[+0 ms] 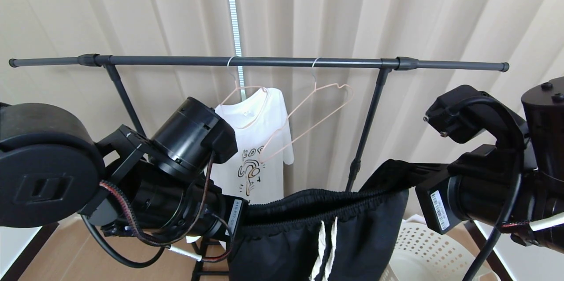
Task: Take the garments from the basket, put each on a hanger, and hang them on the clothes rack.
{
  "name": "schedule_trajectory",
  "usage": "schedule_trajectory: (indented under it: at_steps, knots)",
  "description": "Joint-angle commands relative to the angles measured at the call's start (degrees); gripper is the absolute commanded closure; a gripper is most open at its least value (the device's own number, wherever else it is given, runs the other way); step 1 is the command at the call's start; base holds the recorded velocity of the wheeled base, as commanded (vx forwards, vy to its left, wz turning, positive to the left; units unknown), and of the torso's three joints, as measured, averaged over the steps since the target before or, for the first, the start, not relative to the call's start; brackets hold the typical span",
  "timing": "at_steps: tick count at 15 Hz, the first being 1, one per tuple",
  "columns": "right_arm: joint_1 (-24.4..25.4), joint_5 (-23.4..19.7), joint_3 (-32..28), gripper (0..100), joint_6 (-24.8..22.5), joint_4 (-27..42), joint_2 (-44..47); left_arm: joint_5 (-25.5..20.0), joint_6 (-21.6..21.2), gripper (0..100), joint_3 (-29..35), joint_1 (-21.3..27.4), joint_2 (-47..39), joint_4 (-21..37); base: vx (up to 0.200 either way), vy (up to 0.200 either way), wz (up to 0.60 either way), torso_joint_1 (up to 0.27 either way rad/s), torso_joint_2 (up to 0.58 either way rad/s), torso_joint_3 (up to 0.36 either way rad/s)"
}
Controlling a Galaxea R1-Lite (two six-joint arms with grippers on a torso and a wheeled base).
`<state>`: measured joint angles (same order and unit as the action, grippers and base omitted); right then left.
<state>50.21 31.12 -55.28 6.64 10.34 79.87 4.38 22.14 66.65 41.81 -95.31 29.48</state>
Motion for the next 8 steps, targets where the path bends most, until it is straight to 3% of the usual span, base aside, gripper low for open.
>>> schedule_trajectory:
  at_steps: [1, 8]
  knots:
    - [0.9, 0.1, -0.1, 100, 0.0, 0.6, 1.5, 0.4, -2.0, 100, 0.5, 0.0, -0.7, 0.0, 0.000, 0.000, 0.00, 0.000, 0.00, 0.000]
    - [-2.7, 1.0, -1.0, 100, -0.1, 6.3, 1.9, 3.4, -3.5, 100, -3.0, -0.4, 3.9, 0.1, 0.000, 0.000, 0.00, 0.000, 0.00, 0.000]
